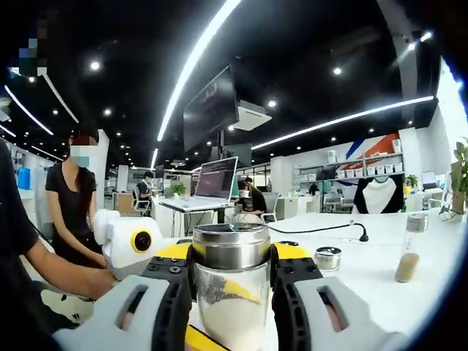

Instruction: Rotate the seasoning bottle until the label or dispensing opening points toward the visible target arrow and the bottle remains upright within the marked orientation range

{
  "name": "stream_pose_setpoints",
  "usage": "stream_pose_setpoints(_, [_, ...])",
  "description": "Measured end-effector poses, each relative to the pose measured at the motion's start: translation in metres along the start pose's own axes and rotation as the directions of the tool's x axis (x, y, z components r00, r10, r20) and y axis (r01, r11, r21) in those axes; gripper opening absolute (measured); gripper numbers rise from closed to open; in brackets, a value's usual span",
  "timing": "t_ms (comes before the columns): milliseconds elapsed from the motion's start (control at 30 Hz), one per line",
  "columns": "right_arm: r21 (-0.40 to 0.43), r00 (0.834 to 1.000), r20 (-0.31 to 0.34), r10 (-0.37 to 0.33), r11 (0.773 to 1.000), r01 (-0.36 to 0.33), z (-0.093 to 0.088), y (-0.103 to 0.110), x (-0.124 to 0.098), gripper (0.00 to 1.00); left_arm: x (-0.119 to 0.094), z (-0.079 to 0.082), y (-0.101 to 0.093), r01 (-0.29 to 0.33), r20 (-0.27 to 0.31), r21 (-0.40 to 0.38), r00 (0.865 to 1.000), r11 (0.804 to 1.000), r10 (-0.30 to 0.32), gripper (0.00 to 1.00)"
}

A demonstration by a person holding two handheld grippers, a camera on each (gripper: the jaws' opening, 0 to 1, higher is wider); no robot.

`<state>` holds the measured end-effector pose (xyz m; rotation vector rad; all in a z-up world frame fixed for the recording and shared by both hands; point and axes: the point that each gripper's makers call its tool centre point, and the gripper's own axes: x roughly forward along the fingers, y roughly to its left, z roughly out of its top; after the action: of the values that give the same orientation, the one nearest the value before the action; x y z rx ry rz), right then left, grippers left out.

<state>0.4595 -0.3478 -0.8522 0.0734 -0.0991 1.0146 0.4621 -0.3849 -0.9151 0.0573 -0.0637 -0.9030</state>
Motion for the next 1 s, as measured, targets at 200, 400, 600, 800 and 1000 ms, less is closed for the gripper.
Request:
stream_pose_setpoints(200, [-0.048, 0.992, 0.052, -0.111, 0.992, 0.114, 0.002, -0.007, 0.001, 0.39, 0.003, -0.001, 0.004, -0.070, 0.011, -0.023, 0.997, 0.997, 0.071, 0.44])
stream_pose_setpoints(400, [-0.073, 0.981, 0.121, -0.153, 0.984, 0.162, 0.012, 0.002, 0.000, 0.39, 0.000, 0.008, 0.006, -0.099, 0.045, -0.041, 0.994, 0.994, 0.101, 0.44])
stream_pose_setpoints(600, [-0.081, 0.983, 0.115, -0.146, 0.985, 0.155, 0.006, 0.007, 0.006, 0.39, -0.002, 0.006, 0.011, -0.141, 0.031, -0.019, 0.989, 0.990, 0.141, 0.45])
stream_pose_setpoints(800, [-0.029, 0.993, 0.084, -0.078, 0.996, 0.081, 0.002, 0.008, 0.008, 0.39, -0.007, 0.002, 0.018, -0.127, 0.001, 0.010, 0.992, 0.992, 0.127, 0.44])
stream_pose_setpoints(1000, [-0.019, 0.998, 0.064, 0.028, 0.999, -0.027, 0.006, 0.015, 0.007, 0.39, -0.011, 0.005, 0.016, -0.072, -0.018, 0.042, 0.997, 0.997, 0.072, 0.44])
